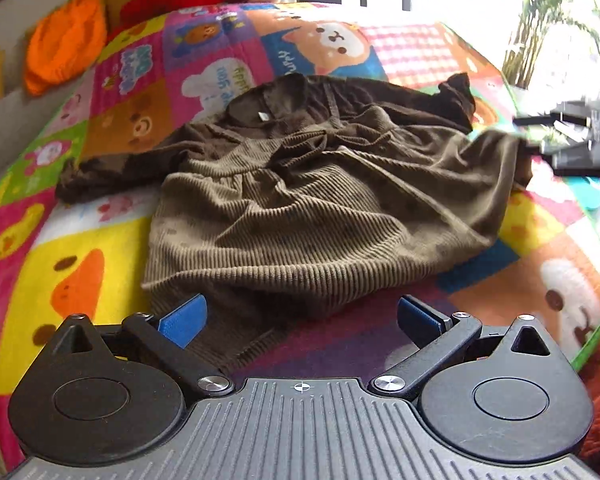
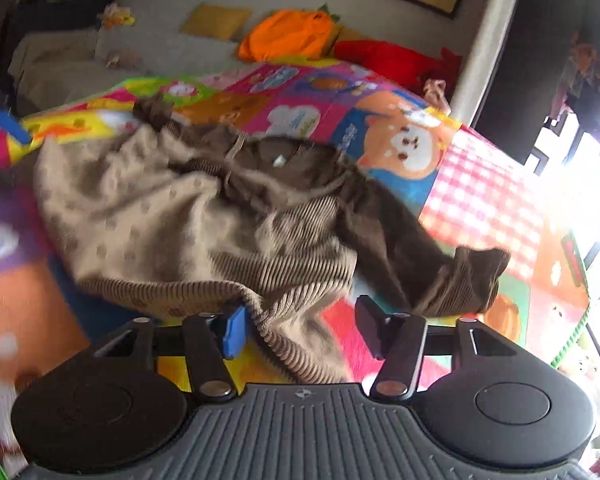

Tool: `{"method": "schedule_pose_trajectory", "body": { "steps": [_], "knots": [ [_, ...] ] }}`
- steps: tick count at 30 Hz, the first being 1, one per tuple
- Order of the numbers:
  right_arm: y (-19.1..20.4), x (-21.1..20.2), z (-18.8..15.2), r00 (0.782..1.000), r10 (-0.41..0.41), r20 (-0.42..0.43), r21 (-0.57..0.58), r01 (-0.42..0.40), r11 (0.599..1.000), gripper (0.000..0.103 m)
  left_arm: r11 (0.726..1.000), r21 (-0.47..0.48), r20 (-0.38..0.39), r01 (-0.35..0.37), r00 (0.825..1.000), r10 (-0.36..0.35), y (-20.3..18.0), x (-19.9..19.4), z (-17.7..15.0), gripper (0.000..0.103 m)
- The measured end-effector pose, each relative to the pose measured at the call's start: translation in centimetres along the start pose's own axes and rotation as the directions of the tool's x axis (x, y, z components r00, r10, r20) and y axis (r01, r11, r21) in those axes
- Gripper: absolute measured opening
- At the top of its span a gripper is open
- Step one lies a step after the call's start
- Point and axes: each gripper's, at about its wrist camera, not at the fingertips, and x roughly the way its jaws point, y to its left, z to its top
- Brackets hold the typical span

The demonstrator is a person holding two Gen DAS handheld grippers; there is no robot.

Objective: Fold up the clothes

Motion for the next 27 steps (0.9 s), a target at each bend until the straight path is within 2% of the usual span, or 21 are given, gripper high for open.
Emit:
{"method": "schedule_pose_trajectory", "body": {
  "steps": [2, 4, 6, 8, 11, 16, 17, 18, 20, 23, 24, 27],
  "knots": [
    [-1.5, -0.4, 2.0, 0.995, -0.058, 0.079, 0.068, 0.053, 0.996, 0.045, 0.998, 0.031, -0.018, -0.049, 0.999, 0.049, -0.1, 0.7, -0.3, 0.103],
    [-2.0, -0.3, 2.5, 0.994, -0.071, 0.089, 0.075, 0.064, 0.995, 0.045, 0.993, 0.026, -0.027, -0.119, 0.992, 0.120, 0.7, 1.5, -0.5, 0.103],
    [-2.4, -0.3, 2.8, 0.993, -0.077, 0.089, 0.075, 0.070, 0.995, 0.046, 0.979, 0.015, -0.030, -0.202, 0.979, 0.202, 1.9, 2.3, -0.5, 0.103],
    [-2.1, -0.1, 1.8, 0.997, -0.065, 0.052, 0.051, 0.062, 0.997, 0.050, 0.955, -0.010, -0.026, -0.296, 0.955, 0.296, 3.7, 2.6, -0.4, 0.103],
    [-1.2, 0.0, -0.5, 0.999, -0.040, -0.019, 0.027, 0.041, 0.999, 0.060, 0.915, -0.085, -0.016, -0.394, 0.919, 0.394, 6.9, 2.1, 0.0, 0.103],
    [0.4, 0.0, -2.2, 0.998, -0.005, -0.061, -0.026, 0.003, 1.000, 0.071, 0.837, -0.196, 0.002, -0.511, 0.853, 0.522, 10.7, -0.1, 0.2, 0.103],
    [0.8, 0.0, -2.4, 0.998, 0.001, -0.064, -0.039, -0.003, 0.999, 0.074, 0.823, -0.211, 0.000, -0.528, 0.842, 0.540, 11.3, -0.6, 0.2, 0.103],
    [1.1, 0.0, -2.6, 0.998, 0.006, -0.068, -0.052, -0.010, 0.999, 0.076, 0.816, -0.232, -0.004, -0.530, 0.839, 0.544, 11.9, -1.0, 0.1, 0.103],
    [1.8, 0.0, -3.0, 0.997, 0.017, -0.074, -0.078, -0.023, 0.997, 0.079, 0.825, -0.276, -0.004, -0.493, 0.859, 0.512, 12.5, -1.9, -0.3, 0.103],
    [2.9, 0.0, -3.6, 0.996, 0.033, -0.085, -0.117, -0.042, 0.992, 0.082, 0.897, -0.300, 0.035, -0.324, 0.936, 0.350, 11.7, -2.6, -0.4, 0.103],
    [3.2, 0.0, -3.8, 0.995, 0.038, -0.088, -0.130, -0.049, 0.990, 0.082, 0.921, -0.291, 0.049, -0.261, 0.957, 0.286, 11.0, -2.6, -0.4, 0.103],
    [4.3, 0.0, -4.4, 0.994, 0.053, -0.099, -0.169, -0.069, 0.983, 0.082, 0.975, -0.185, 0.077, -0.121, 0.988, 0.137, 7.3, -2.0, 0.0, 0.103]
  ]
}}
